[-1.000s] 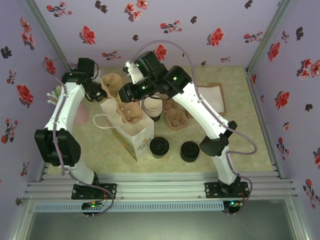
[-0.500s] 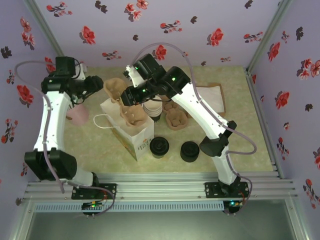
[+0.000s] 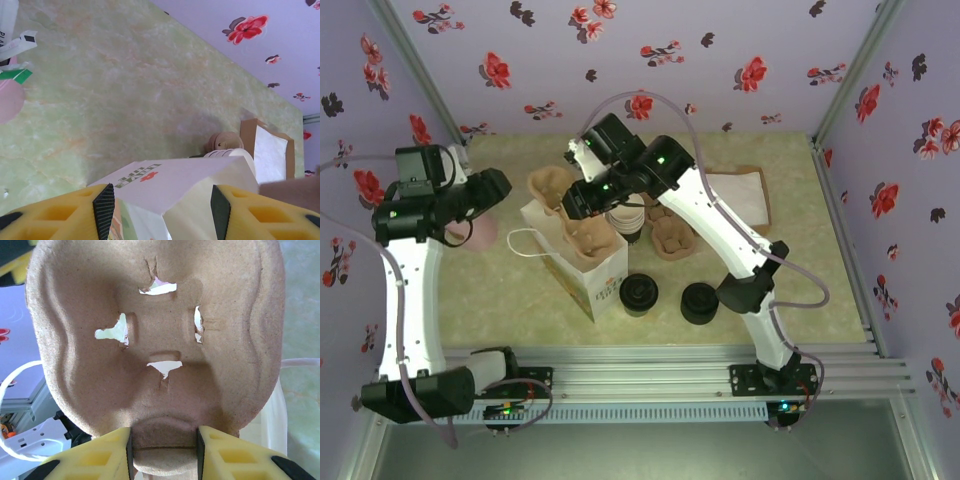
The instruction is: Pack the takeout coffee
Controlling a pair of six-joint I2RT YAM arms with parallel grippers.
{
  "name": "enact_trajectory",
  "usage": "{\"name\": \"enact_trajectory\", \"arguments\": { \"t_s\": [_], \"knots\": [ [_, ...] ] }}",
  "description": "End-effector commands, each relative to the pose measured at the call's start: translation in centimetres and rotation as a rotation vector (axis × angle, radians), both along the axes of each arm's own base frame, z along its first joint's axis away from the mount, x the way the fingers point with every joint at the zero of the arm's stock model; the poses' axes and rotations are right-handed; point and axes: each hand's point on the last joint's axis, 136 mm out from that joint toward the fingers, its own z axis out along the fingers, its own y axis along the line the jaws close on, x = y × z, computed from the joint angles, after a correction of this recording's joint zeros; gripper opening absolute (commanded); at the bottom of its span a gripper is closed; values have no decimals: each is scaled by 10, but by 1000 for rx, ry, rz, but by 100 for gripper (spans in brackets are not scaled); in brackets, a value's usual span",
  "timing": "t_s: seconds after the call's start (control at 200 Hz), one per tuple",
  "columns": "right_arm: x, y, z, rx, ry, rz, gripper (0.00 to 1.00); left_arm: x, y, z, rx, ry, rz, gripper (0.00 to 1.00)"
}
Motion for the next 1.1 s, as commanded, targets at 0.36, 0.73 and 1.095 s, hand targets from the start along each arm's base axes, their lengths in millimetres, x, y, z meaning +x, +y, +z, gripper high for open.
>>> {"name": "enact_trajectory", "arguments": {
  "t_s": [0.36,0.73,1.095],
  "knots": [
    [-1,2,-20,-66,-3,15,35,-18,1,-6,-18,6,13,54],
    [-2,-4,-29,-130,-33,15,35,-16,2,-11,-14,16,9,54],
    [-3,-8,-38,-193,-70,9,35,-11,1,-14,-26,20,7,53]
  ]
}}
